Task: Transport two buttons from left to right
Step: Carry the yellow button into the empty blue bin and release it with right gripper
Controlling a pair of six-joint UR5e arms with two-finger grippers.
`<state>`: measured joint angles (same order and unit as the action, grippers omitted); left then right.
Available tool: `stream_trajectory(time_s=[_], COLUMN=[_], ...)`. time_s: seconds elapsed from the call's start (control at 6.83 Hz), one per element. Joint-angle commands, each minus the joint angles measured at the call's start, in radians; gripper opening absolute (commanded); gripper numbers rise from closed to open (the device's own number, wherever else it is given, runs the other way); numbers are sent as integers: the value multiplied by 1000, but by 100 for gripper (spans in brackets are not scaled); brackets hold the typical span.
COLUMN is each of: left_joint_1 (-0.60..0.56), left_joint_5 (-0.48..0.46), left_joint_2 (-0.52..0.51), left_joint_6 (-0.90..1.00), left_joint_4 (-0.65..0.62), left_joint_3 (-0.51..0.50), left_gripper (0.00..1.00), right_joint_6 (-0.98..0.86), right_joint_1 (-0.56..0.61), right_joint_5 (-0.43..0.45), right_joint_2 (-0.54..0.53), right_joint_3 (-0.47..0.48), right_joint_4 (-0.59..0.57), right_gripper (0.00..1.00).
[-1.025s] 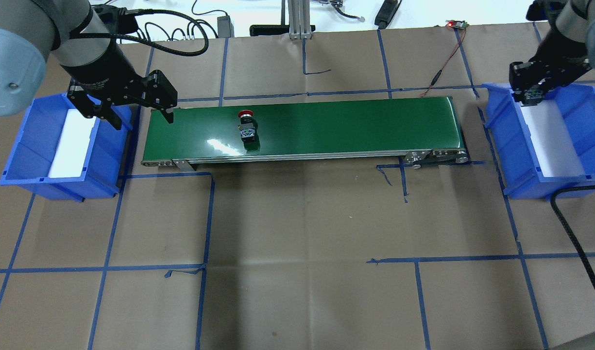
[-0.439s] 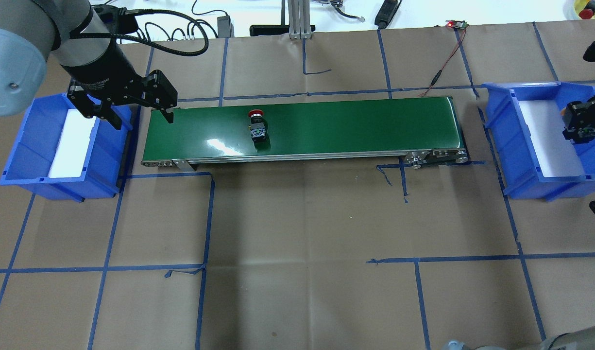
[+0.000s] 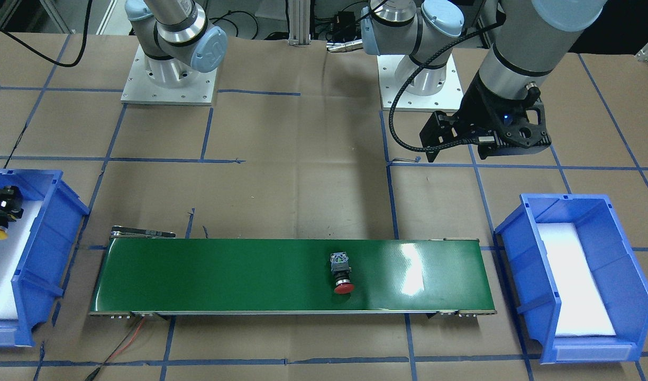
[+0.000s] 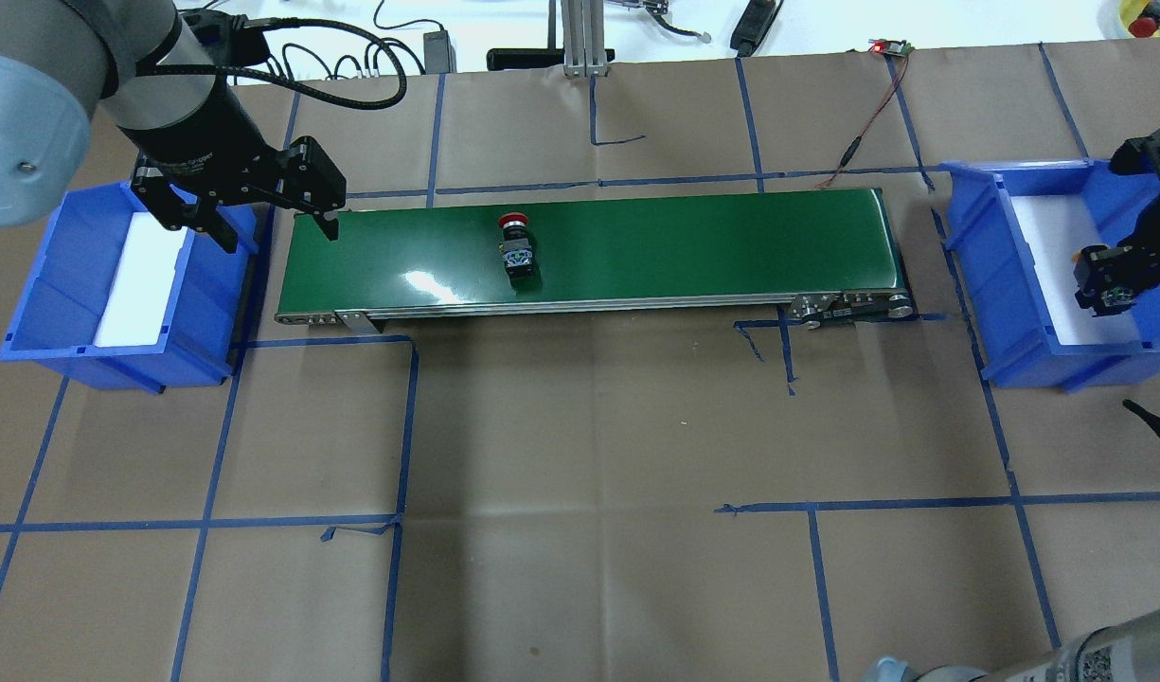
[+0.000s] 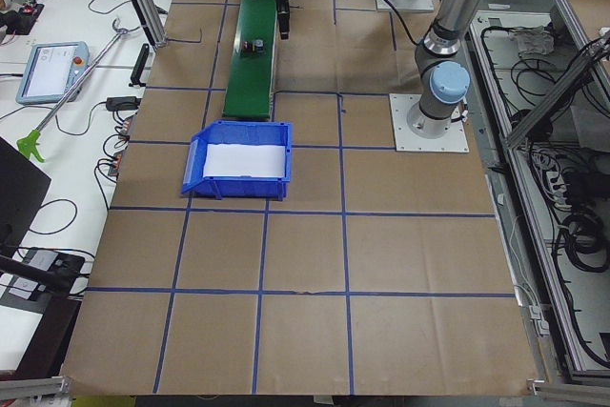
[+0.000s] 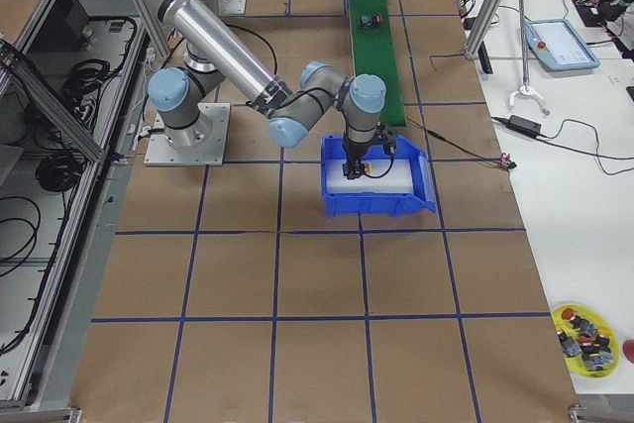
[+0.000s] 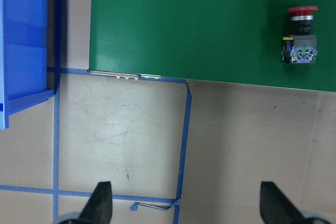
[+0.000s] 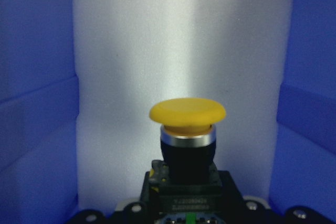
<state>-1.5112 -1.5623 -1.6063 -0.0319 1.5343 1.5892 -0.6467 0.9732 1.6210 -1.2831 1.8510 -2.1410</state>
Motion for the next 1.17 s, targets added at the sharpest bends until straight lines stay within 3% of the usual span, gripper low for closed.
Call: stream_trajectory(time_s=[0.0, 0.29, 0.44, 0.59, 1.03], left_joint_1=[-1, -1, -1, -1, -1], left_joint_5=[-2, -1, -1, -1, -2], left_joint_2=[-1, -3, -4, -10, -24], left_joint_6=[1, 18, 18, 18, 18], left_joint_4=[1, 0, 0, 0, 9], left_joint_3=[0, -2, -6, -18, -41], left_gripper=[100, 100, 100, 100, 100], right_joint_6=[-16, -18, -21, -16, -18], right_joint_1=[-1, -1, -1, -1, -1], right_joint_5=[0, 2, 5, 2, 8], right_joint_2=[36, 53, 54, 54, 31], right_joint_3=[40, 48, 48, 47, 31], right_joint_4=[-60, -60, -62, -60, -57], right_gripper=[7, 10, 48, 95, 99])
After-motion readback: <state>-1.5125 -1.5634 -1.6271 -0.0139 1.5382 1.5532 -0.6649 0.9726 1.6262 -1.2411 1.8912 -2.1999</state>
